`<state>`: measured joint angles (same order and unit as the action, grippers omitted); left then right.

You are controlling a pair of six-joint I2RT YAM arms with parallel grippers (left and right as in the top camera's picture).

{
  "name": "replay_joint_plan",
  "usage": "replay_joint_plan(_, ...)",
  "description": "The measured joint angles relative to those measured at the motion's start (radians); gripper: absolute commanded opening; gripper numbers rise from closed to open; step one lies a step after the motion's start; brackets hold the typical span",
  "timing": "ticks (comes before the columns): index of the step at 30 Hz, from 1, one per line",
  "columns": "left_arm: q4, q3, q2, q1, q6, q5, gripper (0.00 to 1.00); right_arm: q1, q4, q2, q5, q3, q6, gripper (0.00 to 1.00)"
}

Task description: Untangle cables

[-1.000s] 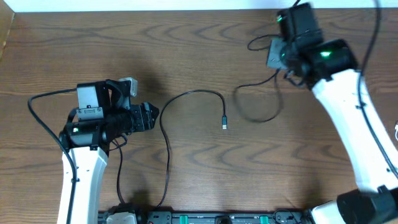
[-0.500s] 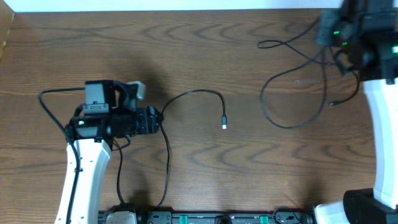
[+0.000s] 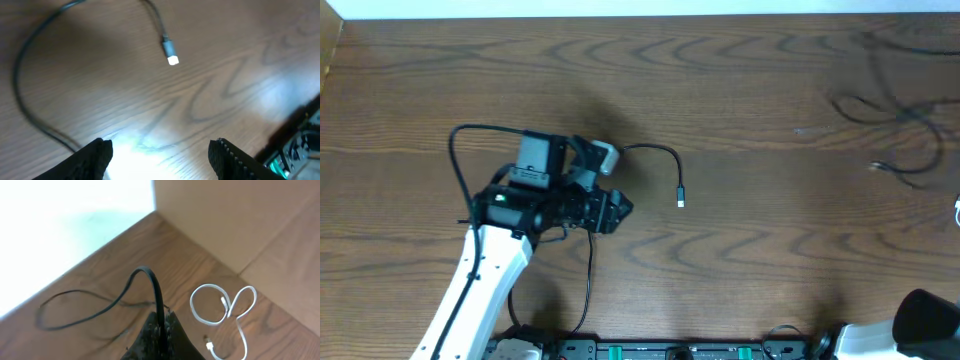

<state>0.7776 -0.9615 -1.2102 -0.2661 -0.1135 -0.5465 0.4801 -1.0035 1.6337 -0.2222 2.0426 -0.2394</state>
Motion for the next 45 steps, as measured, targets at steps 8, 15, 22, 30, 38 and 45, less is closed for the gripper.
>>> replay_joint_plan(8,0.000,0.000,0.000,-0.121,0.000,-0.002,0.68,0.201,0.108,0.073,0.153,0.007,-0.070,0.01)
replay_joint_plan(15,0.000,0.000,0.000,-0.199,0.000,-0.002,0.69,0.314,0.105,0.257,0.391,0.008,-0.109,0.09)
replay_joint_plan(22,0.000,0.000,0.000,-0.250,0.000,-0.002,0.69,0.388,0.043,0.391,0.535,0.007,-0.121,0.99)
replay_joint_plan(30,-0.002,0.000,0.000,-0.266,0.000,0.000,0.69,0.384,-0.013,0.401,0.657,0.007,-0.120,0.99)
replay_joint_plan(38,-0.061,0.000,0.000,-0.266,0.005,0.006,0.76,0.237,-0.195,0.401,0.748,0.007,0.037,0.99)
replay_joint_plan(45,-0.104,0.000,0.000,-0.267,0.089,0.082,0.80,0.009,-0.209,0.402,0.607,0.007,0.281,0.99)
